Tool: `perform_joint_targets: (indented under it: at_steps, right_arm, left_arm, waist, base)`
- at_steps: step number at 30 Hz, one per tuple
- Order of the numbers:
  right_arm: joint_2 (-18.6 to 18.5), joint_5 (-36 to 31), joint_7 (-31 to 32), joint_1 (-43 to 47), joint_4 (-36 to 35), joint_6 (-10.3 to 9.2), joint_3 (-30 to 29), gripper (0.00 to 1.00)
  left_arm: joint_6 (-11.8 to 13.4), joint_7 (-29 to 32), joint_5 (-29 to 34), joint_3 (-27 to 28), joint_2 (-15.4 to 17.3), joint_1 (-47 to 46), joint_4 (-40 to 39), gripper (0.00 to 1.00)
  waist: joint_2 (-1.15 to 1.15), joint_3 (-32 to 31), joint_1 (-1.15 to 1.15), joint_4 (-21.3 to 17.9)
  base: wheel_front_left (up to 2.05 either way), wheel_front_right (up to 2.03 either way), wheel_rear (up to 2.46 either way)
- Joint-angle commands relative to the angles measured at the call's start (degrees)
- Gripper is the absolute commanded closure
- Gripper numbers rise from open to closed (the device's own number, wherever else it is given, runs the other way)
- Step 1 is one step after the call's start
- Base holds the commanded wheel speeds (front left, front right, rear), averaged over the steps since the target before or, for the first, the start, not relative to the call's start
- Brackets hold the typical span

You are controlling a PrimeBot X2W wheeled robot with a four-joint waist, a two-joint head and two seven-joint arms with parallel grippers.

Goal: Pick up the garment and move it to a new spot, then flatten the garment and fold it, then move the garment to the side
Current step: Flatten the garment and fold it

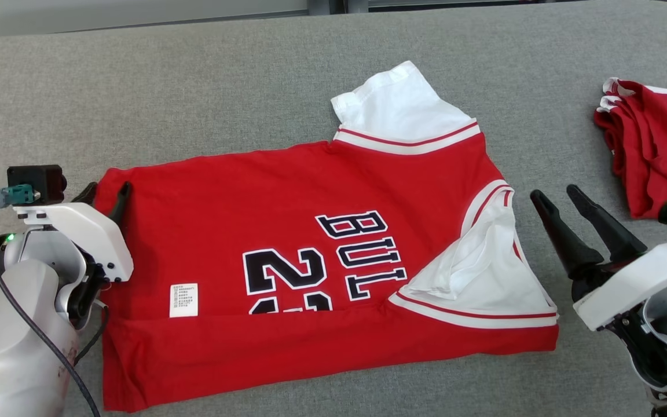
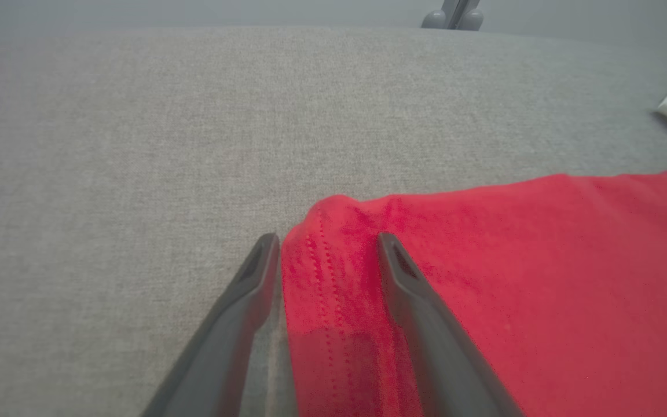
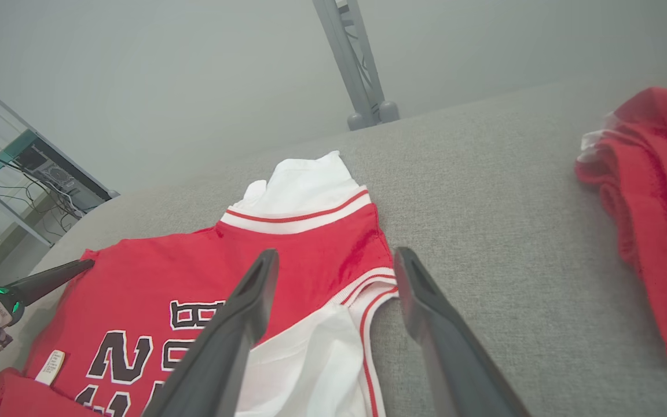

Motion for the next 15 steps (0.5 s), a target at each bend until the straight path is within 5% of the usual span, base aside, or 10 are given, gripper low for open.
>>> perform_joint_targets:
  at_steps: [1,6,8,9,11,12,15]
  right_arm:
    - [-0.7,-0.07,0.49,-1.42,0.05,0.0,0.46,0.0]
    - [-1.66,-0.4,1.54,-4.1,0.06,0.0,1.97,0.0]
    - [-2.21,-0.5,2.18,-5.63,0.32,0.0,2.64,0.0]
    - [-2.74,-0.92,2.66,-7.47,0.65,0.0,3.09,0.0]
    - [-3.15,-1.38,3.01,-8.45,0.95,0.0,3.33,0.0]
    - [-3.48,-2.52,3.69,-11.02,2.16,0.0,3.37,0.0]
    - [-3.41,-4.17,5.11,-16.16,5.04,0.0,3.44,0.0]
  left_arm:
    - [-0.23,0.44,0.02,-0.22,0.08,-1.59,1.19,0.27]
    - [-0.71,0.1,0.12,-0.71,-0.1,-3.39,3.47,0.18]
    - [-0.68,0.18,0.18,-1.07,-0.34,-4.18,4.51,0.25]
    - [-0.98,0.06,0.22,-1.42,-0.64,-5.01,5.27,0.53]
    - [-1.09,-0.07,0.12,-1.56,-0.79,-5.43,5.53,0.58]
    - [-1.38,-0.84,0.03,-1.99,-1.19,-6.09,5.61,1.0]
    - [-1.88,-2.26,0.1,-2.9,-1.83,-6.88,4.56,1.0]
  waist:
    - [0.0,0.4,0.0,-0.07]
    - [0.0,1.39,0.0,-0.13]
    - [0.0,1.95,0.0,-0.09]
    - [0.0,2.57,0.0,0.09]
    - [0.0,2.9,0.0,0.26]
    - [0.0,3.51,0.0,0.75]
    - [0.0,4.46,0.0,2.0]
  base:
    - [0.0,0.0,0.0]
    - [0.0,0.0,0.0]
    - [0.0,0.0,0.0]
    - [0.0,0.0,0.0]
    - [0.0,0.0,0.0]
    - [0.0,0.0,0.0]
    - [0.0,0.0,0.0]
